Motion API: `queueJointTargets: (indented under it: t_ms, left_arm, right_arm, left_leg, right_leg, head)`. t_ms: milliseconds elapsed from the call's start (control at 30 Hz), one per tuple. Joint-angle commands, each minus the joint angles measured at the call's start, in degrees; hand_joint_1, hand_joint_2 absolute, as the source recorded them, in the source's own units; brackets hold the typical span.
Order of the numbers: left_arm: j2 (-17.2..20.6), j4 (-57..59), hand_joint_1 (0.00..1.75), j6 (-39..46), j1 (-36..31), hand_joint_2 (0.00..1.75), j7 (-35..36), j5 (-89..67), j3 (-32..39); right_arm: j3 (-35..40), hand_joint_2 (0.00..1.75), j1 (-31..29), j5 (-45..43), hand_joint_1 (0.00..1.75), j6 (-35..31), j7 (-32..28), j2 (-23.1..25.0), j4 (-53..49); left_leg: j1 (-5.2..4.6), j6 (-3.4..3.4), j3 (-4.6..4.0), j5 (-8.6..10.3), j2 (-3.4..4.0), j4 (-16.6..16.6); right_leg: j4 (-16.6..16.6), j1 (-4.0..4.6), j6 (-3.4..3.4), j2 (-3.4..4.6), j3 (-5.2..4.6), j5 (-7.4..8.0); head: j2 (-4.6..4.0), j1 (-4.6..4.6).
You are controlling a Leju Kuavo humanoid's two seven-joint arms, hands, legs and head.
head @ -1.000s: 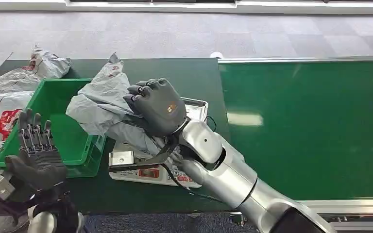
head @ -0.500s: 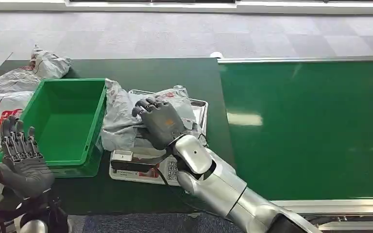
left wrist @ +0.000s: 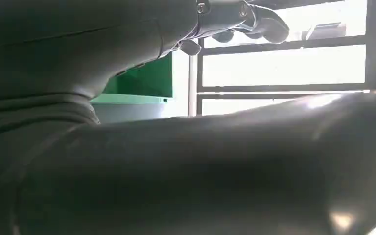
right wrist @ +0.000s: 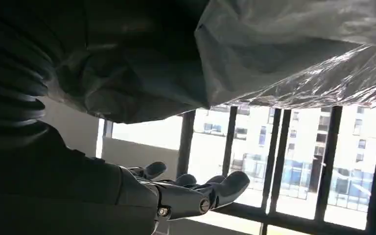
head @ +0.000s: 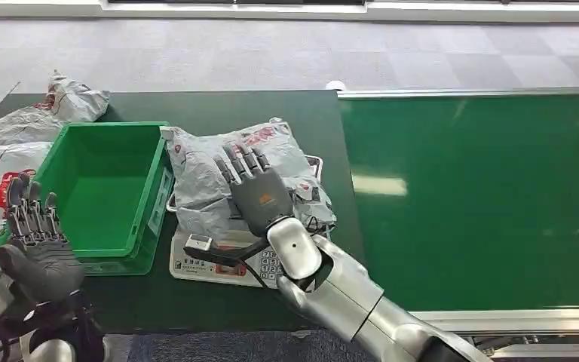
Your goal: Moved the parcel from conveyor to table for the left to box.
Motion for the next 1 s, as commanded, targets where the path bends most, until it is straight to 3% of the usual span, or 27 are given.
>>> queueJointTargets:
  t_ms: [33, 133, 167, 200, 233, 300, 433, 500, 800, 833, 933, 967, 1000]
  left_arm:
    - [-2.39, -0.15, 0.0, -1.37, 0.97, 0.0, 0.93, -1.67, 2.61]
    - [-2.39, -0.15, 0.0, -1.37, 0.97, 0.0, 0.93, -1.67, 2.61]
    - [-2.49, 0.37, 0.0, -1.42, 0.66, 0.0, 1.0, -1.89, 2.16]
    - [-2.57, 0.79, 0.0, -1.33, 0.43, 0.0, 0.99, -1.92, 1.83]
    - [-2.65, 1.54, 0.0, -0.77, -0.31, 0.0, 0.63, -2.36, 1.28]
    - [-3.46, 2.37, 0.0, 3.56, -1.52, 0.0, -1.4, -5.43, 0.86]
    - [-3.3, 2.68, 0.0, 5.85, -3.17, 0.0, -0.87, -5.77, -1.15]
    - [-2.24, 2.57, 0.0, 3.86, -3.22, 0.0, -1.01, -2.97, -2.46]
    - [-0.58, 3.36, 0.0, 1.4, -3.06, 0.0, -1.28, -0.84, -3.34]
    - [-0.47, 3.34, 0.0, 1.63, -2.96, 0.0, -1.44, -0.83, -3.12]
    - [0.11, 3.06, 0.0, 1.94, -2.68, 0.0, -2.08, -2.09, -3.3]
    - [3.55, 3.83, 0.0, 1.43, -3.56, 0.0, 0.95, -12.59, -6.53]
    - [4.37, 4.22, 0.0, 0.53, -4.04, 0.0, 2.01, -14.78, -7.25]
  right_arm:
    - [-13.81, 0.0, 9.58, -18.53, 0.0, -5.45, -9.17, -2.93, -21.87]
    - [-13.81, 0.0, 9.58, -18.53, 0.0, -5.45, -9.17, -2.93, -21.87]
    - [-16.67, 1.75, 12.87, -28.95, 0.0, -13.75, -17.56, -2.78, -27.14]
    - [-17.26, 1.75, 14.61, -32.06, 0.0, -15.58, -20.15, -4.09, -31.28]
    - [-18.49, 1.75, 17.48, -40.56, 0.0, -17.51, -26.75, -5.35, -38.54]
    - [-20.06, 1.75, 21.06, -44.75, 0.0, -20.59, -33.22, -6.11, -47.73]
    - [-20.24, 1.75, 25.95, -45.43, 0.0, -29.58, -41.66, -6.37, -60.09]
    - [-23.3, 1.75, 28.56, -43.52, 0.0, -31.06, -45.84, -3.47, -62.37]
    - [-26.39, 1.75, 30.61, -48.89, 0.0, -31.06, -49.25, -2.82, -60.25]
    - [-27.97, 1.75, 31.83, -49.88, 0.0, -31.06, -52.2, -2.0, -61.35]
    - [-29.32, 1.75, 32.73, -49.29, 0.0, -31.06, -52.2, -1.3, -66.61]
    - [-31.99, 1.75, 32.21, -45.51, 0.0, -31.06, -52.2, 1.77, -74.95]
    - [-32.12, 1.75, 32.45, -44.8, 0.0, -31.06, -52.2, 2.16, -76.1]
  left_leg:
    - [0.03, 0.03, -0.1, 0.02, -0.14, 0.0]
    - [0.01, 0.03, -0.08, 0.0, -0.09, 0.01]
    - [-0.02, 0.05, -0.07, 0.01, -0.08, -0.05]
    - [0.03, 0.04, -0.13, 0.02, -0.15, -0.04]
    - [0.03, 0.03, -0.14, 0.02, -0.2, -0.02]
    - [0.0, 0.05, -0.27, 0.06, -0.38, 0.0]
    - [-0.03, 0.08, -0.31, 0.05, -0.45, 0.01]
    - [-0.02, 0.05, -0.26, 0.02, -0.31, 0.01]
    - [-0.12, 0.01, -0.17, 0.04, -0.02, -0.1]
    - [-0.09, -0.01, -0.13, 0.02, -0.04, -0.08]
    - [-0.12, -0.04, -0.18, 0.03, -0.06, -0.04]
    - [-0.1, -0.03, -0.2, 0.05, -0.06, -0.05]
    - [-0.12, -0.02, -0.18, 0.04, -0.03, -0.06]
  right_leg:
    - [-0.04, 0.05, -0.05, -0.27, -0.01, -0.04]
    - [-0.01, 0.03, -0.03, -0.17, -0.03, -0.03]
    - [-0.05, 0.01, -0.06, -0.23, -0.01, -0.03]
    - [-0.08, 0.05, -0.05, -0.27, -0.02, -0.02]
    - [-0.06, 0.05, -0.03, -0.29, -0.04, -0.03]
    - [-0.06, 0.03, -0.03, -0.5, -0.12, -0.06]
    - [-0.06, 0.0, -0.04, -0.62, -0.13, -0.1]
    - [-0.05, -0.01, -0.04, -0.44, -0.15, -0.07]
    - [-0.12, 0.02, -0.08, -0.27, -0.19, 0.02]
    - [-0.11, 0.04, -0.09, -0.26, -0.14, 0.01]
    - [-0.05, 0.02, -0.11, -0.29, -0.19, 0.0]
    - [-0.08, 0.04, -0.14, -0.35, -0.2, 0.01]
    - [-0.07, 0.02, -0.13, -0.3, -0.18, 0.0]
  head:
    - [0.0, 0.02]
    - [0.0, 0.02]
    - [0.0, 0.02]
    - [0.0, 0.0]
    - [0.0, 0.02]
    - [0.0, 0.02]
    - [0.0, 0.02]
    - [0.0, 0.02]
    - [0.0, 0.0]
    - [0.0, 0.02]
    - [0.0, 0.02]
    - [0.0, 0.02]
    - [0.0, 0.02]
